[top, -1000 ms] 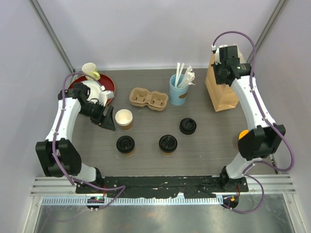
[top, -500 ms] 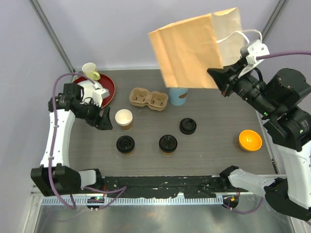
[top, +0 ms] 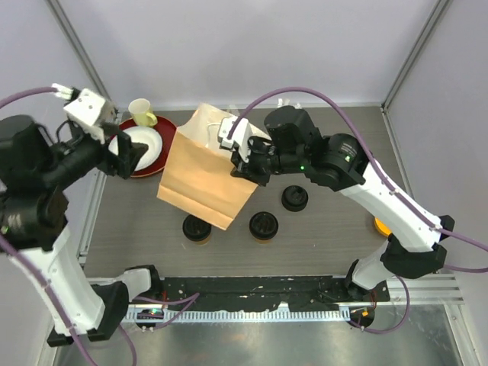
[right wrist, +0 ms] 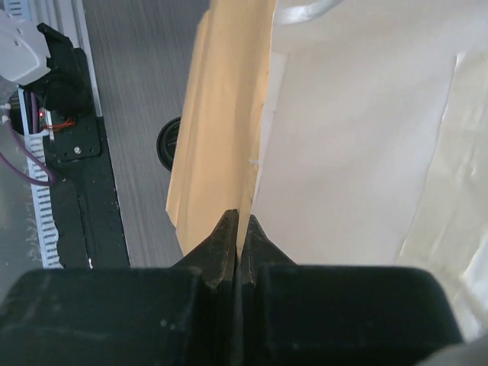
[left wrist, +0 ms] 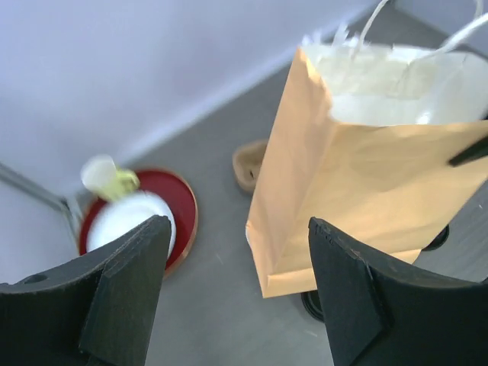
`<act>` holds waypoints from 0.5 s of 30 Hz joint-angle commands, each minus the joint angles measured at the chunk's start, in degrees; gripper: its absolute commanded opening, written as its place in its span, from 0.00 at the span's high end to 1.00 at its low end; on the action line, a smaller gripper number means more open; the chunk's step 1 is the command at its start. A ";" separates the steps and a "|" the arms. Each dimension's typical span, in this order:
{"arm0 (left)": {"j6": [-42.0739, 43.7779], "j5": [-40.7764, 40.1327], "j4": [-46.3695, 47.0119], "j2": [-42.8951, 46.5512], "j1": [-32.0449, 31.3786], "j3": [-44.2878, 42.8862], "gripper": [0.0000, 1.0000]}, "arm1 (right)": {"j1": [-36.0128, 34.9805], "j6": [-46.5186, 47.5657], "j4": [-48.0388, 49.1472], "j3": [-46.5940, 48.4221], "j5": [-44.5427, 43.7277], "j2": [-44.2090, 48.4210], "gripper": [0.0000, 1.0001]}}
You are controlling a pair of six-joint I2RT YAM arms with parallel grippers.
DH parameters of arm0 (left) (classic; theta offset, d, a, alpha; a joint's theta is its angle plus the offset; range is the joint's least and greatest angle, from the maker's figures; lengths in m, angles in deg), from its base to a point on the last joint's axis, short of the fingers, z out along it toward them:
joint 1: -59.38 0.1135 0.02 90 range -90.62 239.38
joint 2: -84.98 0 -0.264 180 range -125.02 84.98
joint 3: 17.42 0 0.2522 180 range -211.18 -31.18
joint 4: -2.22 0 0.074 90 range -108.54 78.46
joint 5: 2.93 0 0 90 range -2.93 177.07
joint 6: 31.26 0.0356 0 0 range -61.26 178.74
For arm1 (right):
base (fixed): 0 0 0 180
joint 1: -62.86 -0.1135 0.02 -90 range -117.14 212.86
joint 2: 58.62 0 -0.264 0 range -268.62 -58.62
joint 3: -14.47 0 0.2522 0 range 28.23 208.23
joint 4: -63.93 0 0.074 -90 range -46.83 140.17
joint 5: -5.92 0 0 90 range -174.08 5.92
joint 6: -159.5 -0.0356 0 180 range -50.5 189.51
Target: Pack the takeout coffee
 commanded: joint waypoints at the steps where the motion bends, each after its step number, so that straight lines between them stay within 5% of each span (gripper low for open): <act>1: 2.32 12.96 -5.74 -1.52 0.00 -17.25 0.23 | 0.10 4.69 -1.38 4.42 1.91 5.00 0.99; 4: 8.14 25.11 -8.30 -2.23 0.18 -22.04 0.20 | 0.18 6.27 -3.40 6.01 3.31 3.95 0.99; 15: 13.94 32.51 -5.75 -3.99 0.18 -19.85 0.11 | 0.01 7.69 -4.90 9.87 10.52 0.17 0.99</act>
